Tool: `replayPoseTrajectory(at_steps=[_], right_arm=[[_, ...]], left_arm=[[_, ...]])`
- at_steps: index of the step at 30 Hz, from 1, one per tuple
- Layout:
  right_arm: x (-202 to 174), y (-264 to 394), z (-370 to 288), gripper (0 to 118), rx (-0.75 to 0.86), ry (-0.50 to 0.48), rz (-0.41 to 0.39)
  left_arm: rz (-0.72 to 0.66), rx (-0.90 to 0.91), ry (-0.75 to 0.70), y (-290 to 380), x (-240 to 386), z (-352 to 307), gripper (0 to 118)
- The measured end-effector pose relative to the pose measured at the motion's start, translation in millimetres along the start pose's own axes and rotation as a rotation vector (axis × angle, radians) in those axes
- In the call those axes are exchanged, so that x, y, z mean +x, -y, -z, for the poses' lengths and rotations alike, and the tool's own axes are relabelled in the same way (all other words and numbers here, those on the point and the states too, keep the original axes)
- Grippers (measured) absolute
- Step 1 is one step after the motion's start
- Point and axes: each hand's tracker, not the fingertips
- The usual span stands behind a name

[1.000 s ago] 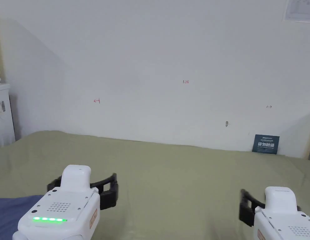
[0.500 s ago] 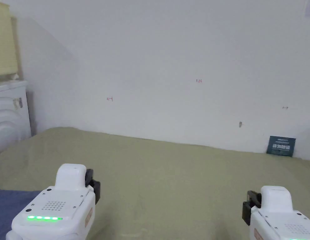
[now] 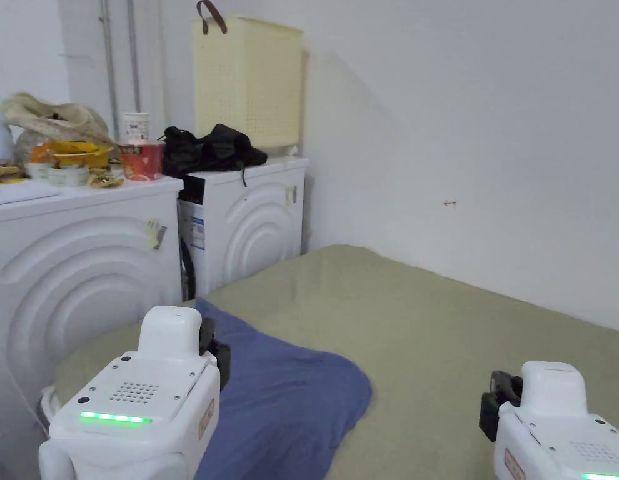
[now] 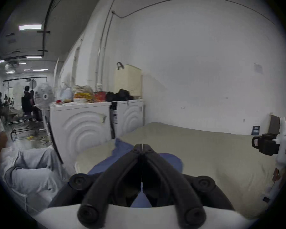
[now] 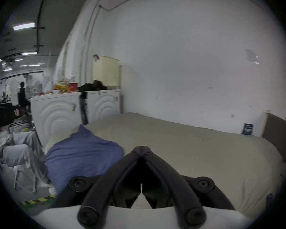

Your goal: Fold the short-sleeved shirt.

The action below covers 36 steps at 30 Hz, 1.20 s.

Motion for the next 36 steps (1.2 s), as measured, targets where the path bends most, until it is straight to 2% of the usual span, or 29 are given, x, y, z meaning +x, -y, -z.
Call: replayPoseTrajectory(at_steps=[5,12,16,18,21,25,28,30,32,33,34,35,36], right_arm=[[-24,3,3,0,0.005,-0.050,-0.032],[-19,3,14,0,-0.013,-0.053,-0.018],[-15,0,30,0,-0.024,-0.049,-0.012],[-13,0,42,0,-0.030,-0.057,-0.007],[-11,2,65,0,-0.039,-0.048,-0.024],[-9,13,102,0,-0.078,-0.051,-0.011],[-5,26,126,0,-0.128,-0.051,-0.014],[2,35,137,0,-0.155,-0.050,0.004],[9,46,145,0,-0.169,-0.038,0.009],[12,51,148,0,-0.177,-0.033,0.010],[16,57,151,0,-0.193,-0.022,0.008],[21,63,155,0,-0.211,-0.020,0.006],[25,69,157,0,-0.229,-0.024,0.000]], left_arm=[[-0.005,-0.028,-0.036,11,-16,-4,1],[0.008,-0.081,-0.005,22,-11,15,1],[0.018,-0.133,0.062,1,-8,57,1],[0.069,-0.179,0.113,-17,-7,95,1],[0.148,-0.309,0.140,-49,0,163,3],[0.180,-0.545,0.266,-65,15,269,3],[0.232,-0.830,0.361,-41,38,346,3],[0.192,-1.025,0.405,-6,50,389,3],[0.183,-1.139,0.430,31,62,419,5],[0.184,-1.163,0.429,50,66,428,18],[0.193,-1.167,0.412,69,71,437,63],[0.195,-1.156,0.392,86,74,445,94],[0.202,-1.192,0.380,101,76,450,112]])
